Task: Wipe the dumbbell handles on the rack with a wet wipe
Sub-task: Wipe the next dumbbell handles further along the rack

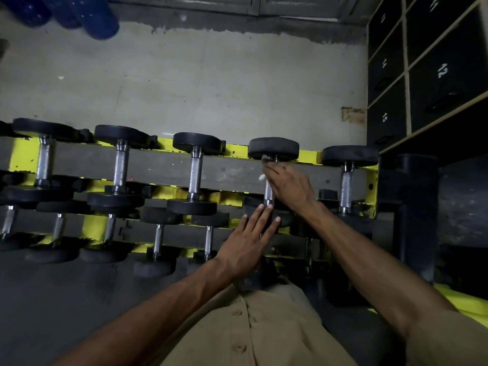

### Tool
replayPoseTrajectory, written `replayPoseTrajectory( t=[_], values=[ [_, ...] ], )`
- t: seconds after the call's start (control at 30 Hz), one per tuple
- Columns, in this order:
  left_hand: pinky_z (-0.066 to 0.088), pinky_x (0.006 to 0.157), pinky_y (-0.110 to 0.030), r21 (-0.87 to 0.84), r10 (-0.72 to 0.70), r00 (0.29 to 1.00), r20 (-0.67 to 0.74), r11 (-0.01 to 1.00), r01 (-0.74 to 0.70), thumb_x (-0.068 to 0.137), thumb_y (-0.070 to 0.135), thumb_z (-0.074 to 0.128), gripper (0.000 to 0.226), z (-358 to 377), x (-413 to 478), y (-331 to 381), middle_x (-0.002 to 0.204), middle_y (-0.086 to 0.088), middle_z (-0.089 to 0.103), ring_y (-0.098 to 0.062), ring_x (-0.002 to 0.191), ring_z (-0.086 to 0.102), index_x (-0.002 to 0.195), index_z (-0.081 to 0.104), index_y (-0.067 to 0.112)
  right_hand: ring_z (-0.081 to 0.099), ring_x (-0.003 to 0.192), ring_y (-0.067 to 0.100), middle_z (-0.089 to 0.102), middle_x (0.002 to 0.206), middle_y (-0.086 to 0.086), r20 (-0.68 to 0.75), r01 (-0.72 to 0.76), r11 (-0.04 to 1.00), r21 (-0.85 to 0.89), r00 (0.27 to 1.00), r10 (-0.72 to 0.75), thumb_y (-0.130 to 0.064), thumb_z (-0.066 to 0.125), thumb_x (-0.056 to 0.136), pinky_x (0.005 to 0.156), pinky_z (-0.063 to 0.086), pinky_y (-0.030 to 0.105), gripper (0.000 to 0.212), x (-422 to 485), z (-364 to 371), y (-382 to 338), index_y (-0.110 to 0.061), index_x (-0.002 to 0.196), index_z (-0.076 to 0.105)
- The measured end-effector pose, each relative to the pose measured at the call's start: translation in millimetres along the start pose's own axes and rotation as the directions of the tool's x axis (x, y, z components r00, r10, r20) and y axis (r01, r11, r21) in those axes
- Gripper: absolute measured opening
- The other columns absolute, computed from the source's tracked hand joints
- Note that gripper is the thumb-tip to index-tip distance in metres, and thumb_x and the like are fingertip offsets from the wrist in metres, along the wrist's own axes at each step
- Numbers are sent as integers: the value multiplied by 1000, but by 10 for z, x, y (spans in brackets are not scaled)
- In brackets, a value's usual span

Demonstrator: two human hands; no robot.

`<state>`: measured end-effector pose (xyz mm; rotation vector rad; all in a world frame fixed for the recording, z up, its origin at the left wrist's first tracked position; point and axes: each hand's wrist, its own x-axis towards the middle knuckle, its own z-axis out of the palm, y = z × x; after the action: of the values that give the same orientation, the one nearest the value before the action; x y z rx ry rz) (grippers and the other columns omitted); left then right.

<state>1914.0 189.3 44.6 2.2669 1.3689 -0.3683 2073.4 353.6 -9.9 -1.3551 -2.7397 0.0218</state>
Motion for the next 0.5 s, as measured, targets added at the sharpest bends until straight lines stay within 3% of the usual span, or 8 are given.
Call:
replayPoseTrajectory(
  t=[0.1, 0.13, 0.2, 0.23, 0.4, 0.5],
  values=[
    [5, 130, -56, -5, -8, 1000, 7, 1000, 8, 98, 22, 63, 107, -5, 2, 5, 165, -19, -36, -36, 153, -34, 164, -22, 15, 68, 102, 24, 54, 142, -9, 102, -25, 998, 65, 995, 18, -27, 54, 97, 65, 54, 34, 44, 75, -103, -16, -25, 141, 51],
    [6, 130, -57, -12, -12, 1000, 8, 1000, 12, 99, 23, 61, 105, -8, 4, 9, 166, -19, -36, -36, 153, -33, 164, -21, 14, 69, 100, 26, 58, 136, -4, 187, 56, 996, 63, 980, -67, -27, 51, 99, 65, 53, 35, 35, 109, -143, -60, -23, 133, 55],
    [7, 129, -58, -18, -15, 1000, 8, 1000, 15, 101, 22, 57, 100, -22, -7, 25, 166, -19, -34, -37, 154, -32, 165, -19, 14, 69, 92, 30, 64, 119, 3, 376, 293, 955, 37, 882, -286, -29, 48, 101, 63, 49, 36, 22, 165, -242, -159, -19, 116, 61],
    [6, 129, -58, -18, -17, 1000, 6, 1000, 17, 101, 20, 56, 98, -24, -13, 35, 167, -20, -34, -37, 154, -32, 165, -19, 13, 69, 90, 30, 67, 113, 4, 440, 341, 940, 15, 842, -313, -30, 50, 101, 62, 47, 35, 19, 236, -303, -172, -19, 110, 63],
    [2, 130, -57, -26, -43, 999, -8, 999, 42, 101, 18, 57, 99, -6, -17, 56, 165, -18, -36, -36, 154, -33, 165, -20, 15, 71, 98, 30, 72, 110, 1, 440, 121, 989, -90, 895, -70, -33, 63, 94, 69, 49, 35, 16, 598, -519, -65, -21, 105, 68],
    [3, 130, -56, -53, -76, 997, -32, 996, 74, 102, 20, 55, 97, 92, -13, 101, 163, -24, -37, -40, 154, -30, 165, -19, 14, 70, 92, 30, 72, 101, 4, 628, 275, 961, 32, 742, -234, -24, 62, 93, 68, 52, 33, 12, 452, -484, -292, -21, 101, 70]
  ],
)
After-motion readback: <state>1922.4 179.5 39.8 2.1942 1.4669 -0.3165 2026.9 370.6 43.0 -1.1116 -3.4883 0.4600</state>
